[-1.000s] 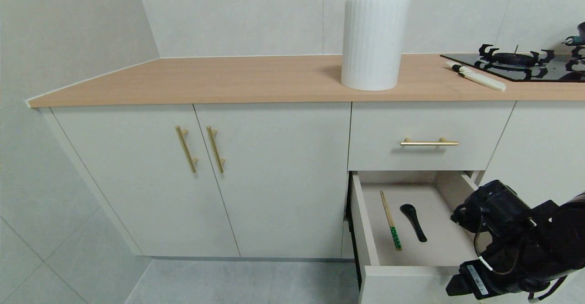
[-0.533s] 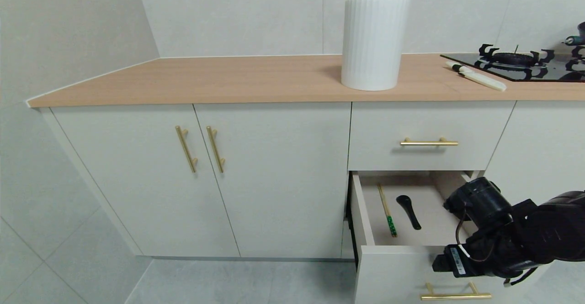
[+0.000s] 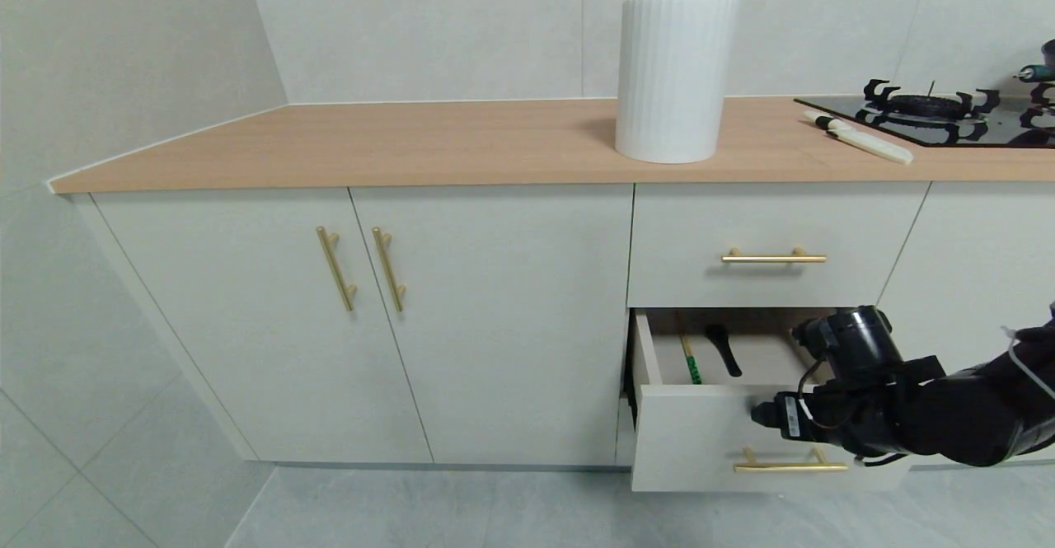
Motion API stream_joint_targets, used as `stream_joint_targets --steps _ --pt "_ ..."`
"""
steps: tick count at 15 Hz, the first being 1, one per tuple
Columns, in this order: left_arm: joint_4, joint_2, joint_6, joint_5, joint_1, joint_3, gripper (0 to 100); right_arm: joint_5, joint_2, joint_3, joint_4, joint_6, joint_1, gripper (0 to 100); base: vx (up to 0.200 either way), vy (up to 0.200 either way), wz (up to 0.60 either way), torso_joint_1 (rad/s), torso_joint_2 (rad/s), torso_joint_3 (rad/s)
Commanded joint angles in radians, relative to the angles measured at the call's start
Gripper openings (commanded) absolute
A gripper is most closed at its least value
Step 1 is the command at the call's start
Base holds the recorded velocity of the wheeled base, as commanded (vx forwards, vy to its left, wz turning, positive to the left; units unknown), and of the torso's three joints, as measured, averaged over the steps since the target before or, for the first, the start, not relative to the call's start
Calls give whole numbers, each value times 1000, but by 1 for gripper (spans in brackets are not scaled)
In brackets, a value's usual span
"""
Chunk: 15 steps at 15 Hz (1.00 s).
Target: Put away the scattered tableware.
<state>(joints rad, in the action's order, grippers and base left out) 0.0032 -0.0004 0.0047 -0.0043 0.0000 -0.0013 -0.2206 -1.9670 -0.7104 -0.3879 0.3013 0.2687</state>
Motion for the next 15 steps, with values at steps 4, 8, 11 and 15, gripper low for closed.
stream_joint_targets --steps 4,8,11,15 --pt "0 0 0 0 0 0 100 -8 -225 -1 -370 -4 -54 100 0 0 0 0 0 0" --pt "0 0 0 0 0 0 100 -52 -363 -6 -646 -4 -75 100 0 0 0 0 0 0" --pt "0 0 0 0 0 0 100 -60 -411 -34 -726 -1 -85 100 0 0 0 0 0 0" --pt "0 0 0 0 0 0 100 -65 -438 -107 -726 73 -105 100 0 0 0 0 0 0"
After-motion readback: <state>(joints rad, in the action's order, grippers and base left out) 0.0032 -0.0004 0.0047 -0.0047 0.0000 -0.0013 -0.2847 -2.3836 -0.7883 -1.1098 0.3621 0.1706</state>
